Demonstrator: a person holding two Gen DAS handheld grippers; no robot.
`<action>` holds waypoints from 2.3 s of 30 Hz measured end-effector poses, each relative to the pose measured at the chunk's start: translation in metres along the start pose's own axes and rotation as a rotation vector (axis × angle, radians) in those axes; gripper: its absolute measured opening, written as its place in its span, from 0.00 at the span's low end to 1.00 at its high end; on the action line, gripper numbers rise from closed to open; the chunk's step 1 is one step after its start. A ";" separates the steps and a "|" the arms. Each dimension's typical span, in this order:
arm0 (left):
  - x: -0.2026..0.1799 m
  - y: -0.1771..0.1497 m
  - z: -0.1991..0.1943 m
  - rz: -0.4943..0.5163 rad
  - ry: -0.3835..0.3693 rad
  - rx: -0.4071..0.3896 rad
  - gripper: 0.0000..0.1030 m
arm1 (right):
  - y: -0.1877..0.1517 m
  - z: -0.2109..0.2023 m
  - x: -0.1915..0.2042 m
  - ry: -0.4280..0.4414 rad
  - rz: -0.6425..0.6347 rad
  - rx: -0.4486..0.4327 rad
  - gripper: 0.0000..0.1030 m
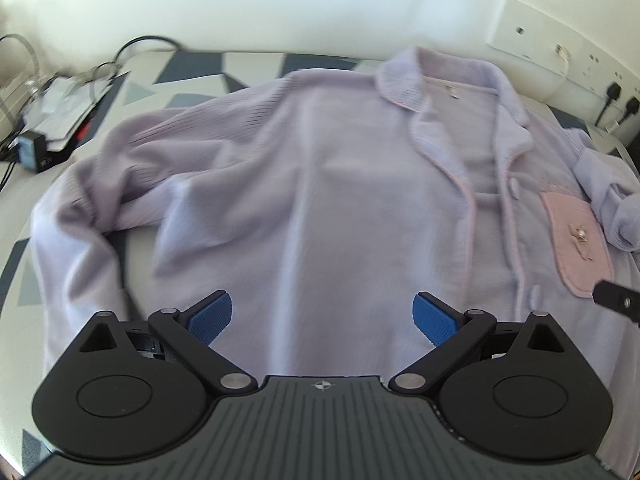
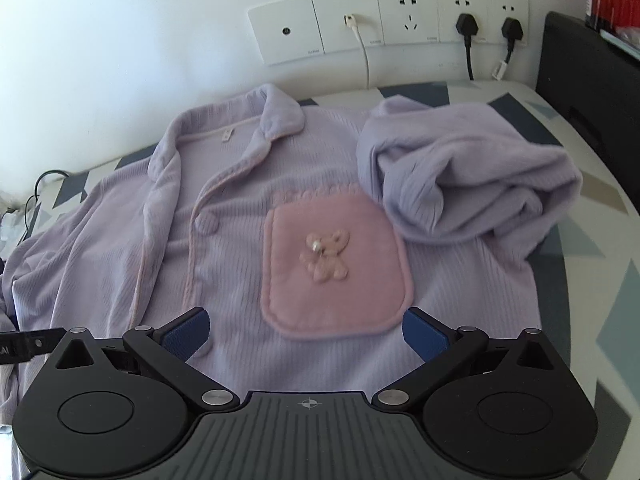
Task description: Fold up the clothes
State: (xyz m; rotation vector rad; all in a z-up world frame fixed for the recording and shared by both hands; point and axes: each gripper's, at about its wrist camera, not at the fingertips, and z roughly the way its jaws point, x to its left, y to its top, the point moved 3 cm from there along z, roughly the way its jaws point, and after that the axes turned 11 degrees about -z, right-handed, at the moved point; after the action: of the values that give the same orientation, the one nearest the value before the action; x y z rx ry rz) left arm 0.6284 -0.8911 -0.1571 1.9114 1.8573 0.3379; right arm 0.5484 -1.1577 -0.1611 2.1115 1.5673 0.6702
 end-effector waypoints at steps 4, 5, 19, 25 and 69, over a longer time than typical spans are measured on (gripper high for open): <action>0.033 -0.004 -0.007 -0.018 0.001 -0.004 0.96 | -0.012 -0.010 0.022 -0.004 0.025 0.012 0.99; 0.040 -0.005 -0.009 -0.019 0.002 -0.005 0.96 | -0.013 -0.013 0.028 -0.006 0.029 0.010 0.99; 0.101 -0.030 -0.027 0.018 -0.041 -0.001 0.96 | -0.051 -0.055 0.079 -0.084 0.132 -0.020 0.99; 0.106 -0.044 -0.029 0.036 -0.051 0.015 0.96 | -0.074 -0.066 0.090 -0.098 0.173 -0.016 0.99; 0.104 -0.038 -0.095 -0.004 0.106 -0.204 0.97 | -0.056 -0.045 0.034 -0.007 0.113 -0.041 0.99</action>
State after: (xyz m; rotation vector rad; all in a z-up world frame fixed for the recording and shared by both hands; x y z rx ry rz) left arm 0.5560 -0.7741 -0.1066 1.7819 1.8159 0.6139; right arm 0.4873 -1.1071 -0.1547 2.1824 1.4266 0.7254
